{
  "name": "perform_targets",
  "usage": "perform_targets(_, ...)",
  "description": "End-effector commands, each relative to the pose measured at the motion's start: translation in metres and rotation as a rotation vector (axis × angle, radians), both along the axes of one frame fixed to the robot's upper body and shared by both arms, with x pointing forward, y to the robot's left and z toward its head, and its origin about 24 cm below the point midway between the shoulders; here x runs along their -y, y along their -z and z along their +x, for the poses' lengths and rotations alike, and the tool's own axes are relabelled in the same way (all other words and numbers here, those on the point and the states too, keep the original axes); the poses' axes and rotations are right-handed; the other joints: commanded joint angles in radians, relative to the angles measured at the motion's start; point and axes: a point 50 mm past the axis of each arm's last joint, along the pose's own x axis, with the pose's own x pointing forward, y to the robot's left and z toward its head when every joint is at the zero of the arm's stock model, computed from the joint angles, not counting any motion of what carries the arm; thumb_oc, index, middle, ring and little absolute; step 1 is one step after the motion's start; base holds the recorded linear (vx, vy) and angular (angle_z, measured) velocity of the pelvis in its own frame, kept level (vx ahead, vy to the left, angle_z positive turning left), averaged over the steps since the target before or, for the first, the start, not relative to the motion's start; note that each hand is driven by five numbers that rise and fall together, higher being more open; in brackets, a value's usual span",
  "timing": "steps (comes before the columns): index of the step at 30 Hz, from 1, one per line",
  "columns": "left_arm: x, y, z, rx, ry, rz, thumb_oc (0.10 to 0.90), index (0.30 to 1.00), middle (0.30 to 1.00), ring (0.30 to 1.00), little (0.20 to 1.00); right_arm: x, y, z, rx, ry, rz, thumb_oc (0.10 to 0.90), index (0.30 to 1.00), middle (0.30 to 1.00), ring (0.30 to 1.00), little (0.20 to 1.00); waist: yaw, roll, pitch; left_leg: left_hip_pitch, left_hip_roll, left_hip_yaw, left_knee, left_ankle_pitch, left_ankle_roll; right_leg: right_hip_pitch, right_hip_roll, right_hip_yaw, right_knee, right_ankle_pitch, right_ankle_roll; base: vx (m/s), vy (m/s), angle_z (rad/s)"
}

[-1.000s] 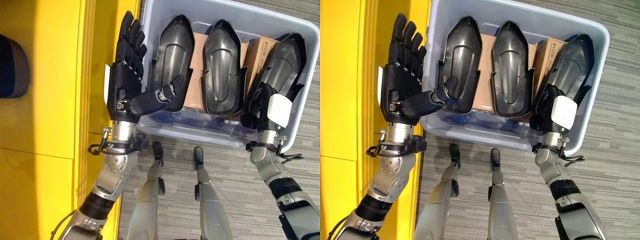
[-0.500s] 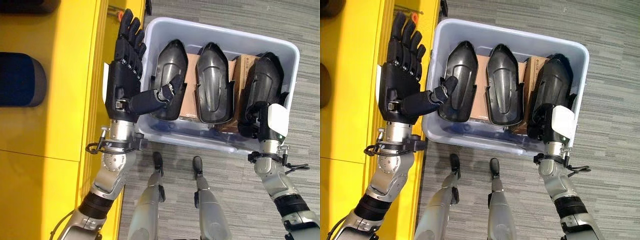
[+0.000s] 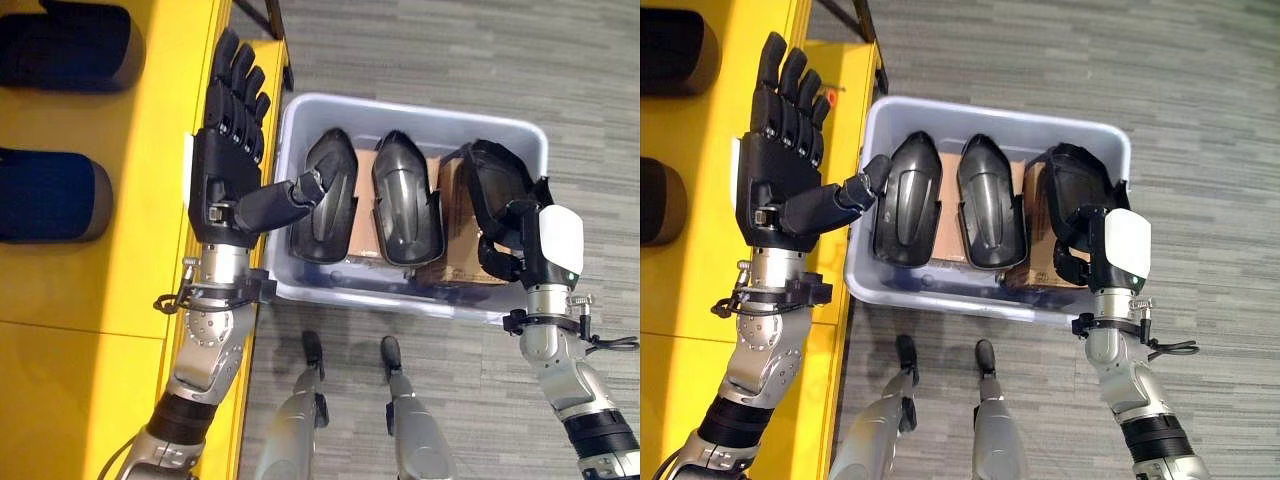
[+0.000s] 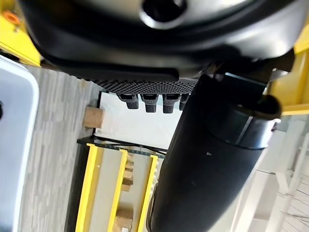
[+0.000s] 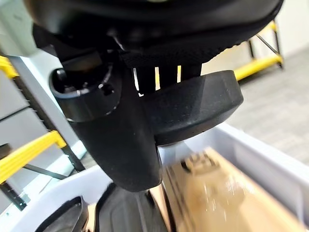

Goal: Move parts from the plastic box to the shelf.

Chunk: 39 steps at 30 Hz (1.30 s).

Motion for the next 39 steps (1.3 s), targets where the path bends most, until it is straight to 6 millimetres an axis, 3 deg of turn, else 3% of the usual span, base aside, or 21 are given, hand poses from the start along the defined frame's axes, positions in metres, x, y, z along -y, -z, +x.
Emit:
perform_targets(1,-0.009,0.0,-0.012,0.068,0.001,0.04,0.9,1.0,1.0,1.0,1.0,0.007,-0.049,-0.004,0.239,0.006,-0.099,0.4,0.3,0.3,0.3,0.3,0.017,-0.067,-0.272,0.071,0.093,0.01,0.023,-0.128,-0.08,0.141,-0.1,-0.065,-0.003,-0.057,0.062,0.01,-0.036,-0.11)
perform_targets(11,-0.01,0.014,-0.012,-0.009,0.023,0.033,0.9,1.0,1.0,1.0,1.0,-0.009,-0.082,0.008,0.331,-0.063,-0.147,0.4,0.3,0.3,0.3,0.3,0.03,-0.068,-0.328,0.157,0.115,0.016,-0.001,-0.12,-0.089,0.213,-0.082,-0.062,0.0,-0.096,0.044,0.03,-0.047,-0.04)
perform_targets(20,-0.006,0.025,-0.005,-0.076,0.041,0.042,0.9,1.0,1.0,1.0,1.0,-0.037,-0.084,0.028,0.287,-0.166,-0.164,0.4,0.3,0.3,0.3,0.3,0.039,-0.053,-0.333,0.184,0.135,0.003,0.019,-0.119,-0.095,0.237,-0.06,-0.05,0.066,-0.157,0.019,0.0,-0.054,0.01)
perform_targets(28,-0.011,0.041,-0.002,-0.156,0.024,0.045,0.9,1.0,1.0,1.0,1.0,-0.066,-0.096,0.037,0.302,-0.284,-0.21,0.4,0.3,0.3,0.3,0.3,0.052,-0.026,-0.279,0.166,0.209,-0.04,0.073,-0.066,-0.126,0.187,0.052,-0.048,0.246,-0.276,-0.059,-0.08,-0.186,0.14)
perform_targets(29,-0.015,0.043,-0.004,-0.166,0.002,0.044,0.9,1.0,1.0,1.0,1.0,-0.076,-0.102,0.039,0.321,-0.325,-0.232,0.4,0.3,0.3,0.3,0.3,0.062,-0.021,-0.257,0.163,0.236,-0.051,0.077,-0.039,-0.132,0.156,0.088,-0.059,0.303,-0.298,-0.081,-0.14,-0.277,0.08)
perform_targets(32,-0.022,0.051,-0.01,-0.195,-0.026,0.036,0.9,1.0,1.0,1.0,1.0,-0.088,-0.113,0.039,0.349,-0.383,-0.259,0.4,0.3,0.3,0.3,0.3,0.079,-0.012,-0.225,0.146,0.274,-0.075,0.06,0.034,-0.147,0.122,0.132,-0.084,0.341,-0.312,-0.106,-0.14,-0.332,0.02)
perform_targets(34,-0.025,0.055,-0.014,-0.211,-0.041,0.042,0.9,1.0,1.0,1.0,1.0,-0.086,-0.119,0.037,0.362,-0.384,-0.278,0.4,0.3,0.3,0.3,0.3,0.091,-0.005,-0.2,0.105,0.266,-0.076,0.035,0.098,-0.153,0.109,0.128,-0.133,0.342,-0.312,-0.113,-0.18,-0.327,0.32)
perform_targets(35,-0.025,0.056,-0.014,-0.216,-0.039,0.039,0.9,1.0,1.0,1.0,1.0,-0.083,-0.119,0.035,0.369,-0.38,-0.275,0.4,0.3,0.3,0.3,0.3,0.076,-0.01,-0.193,0.084,0.25,-0.032,0.042,0.097,-0.149,0.111,0.111,-0.165,0.33,-0.308,-0.114,-0.2,-0.285,0.73)
perform_targets(38,-0.024,0.058,-0.014,-0.222,-0.027,0.047,0.9,1.0,1.0,1.0,1.0,-0.077,-0.116,0.033,0.359,-0.358,-0.282,0.4,0.3,0.3,0.3,0.3,0.068,-0.012,-0.199,0.078,0.245,0.006,0.074,0.069,-0.146,0.105,0.091,-0.192,0.303,-0.286,-0.11,-0.12,-0.137,0.83)
perform_targets(39,-0.023,0.059,-0.015,-0.225,-0.019,0.046,0.9,1.0,1.0,1.0,1.0,-0.072,-0.114,0.029,0.365,-0.345,-0.277,0.4,0.3,0.3,0.3,0.3,0.056,-0.017,-0.199,0.106,0.249,0.031,0.151,0.025,-0.151,0.106,0.067,-0.219,0.274,-0.27,-0.117,-0.13,-0.101,0.64)
